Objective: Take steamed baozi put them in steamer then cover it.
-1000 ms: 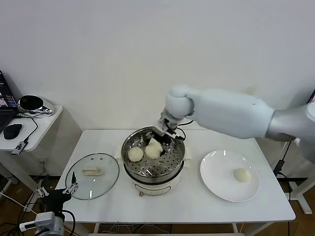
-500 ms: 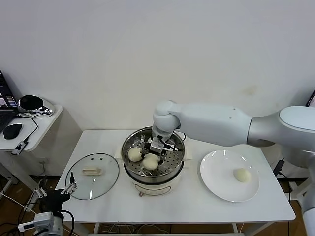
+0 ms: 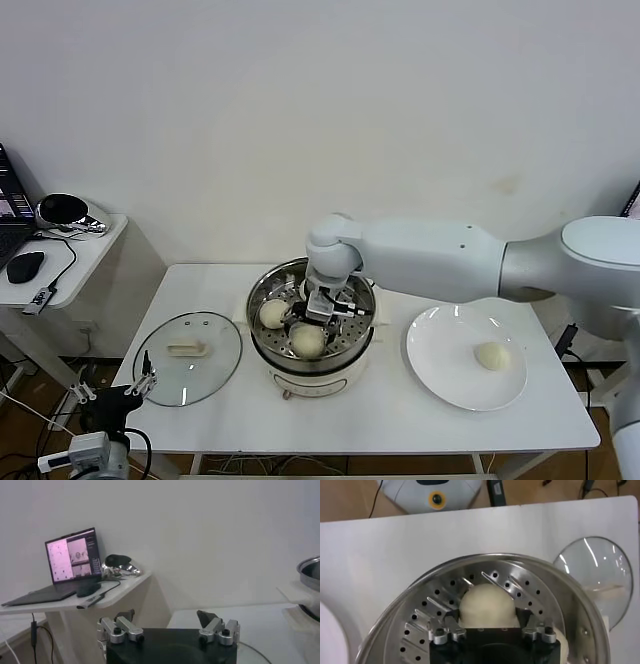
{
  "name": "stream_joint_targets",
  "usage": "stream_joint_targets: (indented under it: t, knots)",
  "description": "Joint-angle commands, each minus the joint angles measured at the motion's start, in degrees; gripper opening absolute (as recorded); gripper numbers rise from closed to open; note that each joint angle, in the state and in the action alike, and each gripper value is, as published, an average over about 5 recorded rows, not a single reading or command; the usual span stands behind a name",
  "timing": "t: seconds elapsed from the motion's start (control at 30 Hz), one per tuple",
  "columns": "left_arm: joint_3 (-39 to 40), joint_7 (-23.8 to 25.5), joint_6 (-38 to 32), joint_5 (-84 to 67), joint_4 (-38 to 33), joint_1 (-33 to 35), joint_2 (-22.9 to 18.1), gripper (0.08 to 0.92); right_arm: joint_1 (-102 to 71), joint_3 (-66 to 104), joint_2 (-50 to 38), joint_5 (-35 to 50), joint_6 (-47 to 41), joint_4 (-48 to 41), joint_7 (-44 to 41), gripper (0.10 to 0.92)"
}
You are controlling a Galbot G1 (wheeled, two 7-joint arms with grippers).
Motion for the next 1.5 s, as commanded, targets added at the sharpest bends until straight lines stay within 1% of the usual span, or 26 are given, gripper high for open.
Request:
stream_joint_targets:
  t: [0.03, 0.2, 0.4, 0.5, 0.6, 0.7, 0.8, 1.0, 1.2, 1.33, 1.5]
  knots:
    - [-0.06, 0.07, 0.07, -0.02, -0.22, -0.07, 0.22, 0.823, 3.53, 1.55, -2.99, 3.39, -4.17, 1.37, -0.23, 0.820]
    - [-0.27, 0.11, 0.08, -0.12, -0.42, -0.30, 0.77, 0.823, 8.12, 2.12, -12.50, 8.53, -17.78, 6.08, -1.70, 0.823]
    - [0.31, 0.18, 0.12, -0.15, -0.42, -1.01, 1.43, 0.823, 11.64, 0.88, -25.99, 12.04, -34.14, 12.61, -0.85, 0.823]
    - [0.83, 0.22, 0.15, -0.13, -0.57, -1.22, 1.82, 0.823, 11.94, 0.26, -33.07, 13.13, -40.01, 15.75, -1.16, 0.823]
    - [1.27, 0.24, 0.15, -0.12, -0.59, -1.37, 2.24, 0.823, 10.48, 0.42, -39.94, 11.80, -43.13, 17.75, -1.51, 0.823]
    - [1.61, 0.22, 0.14, -0.12, -0.42, -1.48, 2.57, 0.823, 7.41, 1.34, -45.12, 8.95, -43.68, 17.92, -1.67, 0.823]
    - [1.87, 0.21, 0.11, -0.08, -0.29, -1.50, 2.74, 0.823, 1.62, 4.52, -48.65, 4.12, -41.66, 16.12, -2.03, 0.823]
    - [2.37, 0.26, 0.13, 0.22, -0.12, -1.49, 2.73, 0.823, -16.37, 19.42, -52.13, -5.01, -36.69, 10.16, -2.31, 0.823]
    - [2.84, 0.29, 0.10, 1.09, 0.92, -1.38, 2.34, 0.823, -36.35, 35.65, -50.97, -10.82, -33.49, 4.74, -2.11, 0.823]
    - [2.69, 0.29, 0.18, 1.22, 0.87, -1.13, 2.36, 0.823, -42.69, 42.57, -48.25, -13.98, -32.01, 0.17, -1.99, 0.823]
    - [2.06, 0.29, 0.25, 1.20, 0.84, -0.83, 2.53, 0.823, -46.53, 46.03, -45.01, -16.09, -30.80, -5.22, -1.82, 0.823]
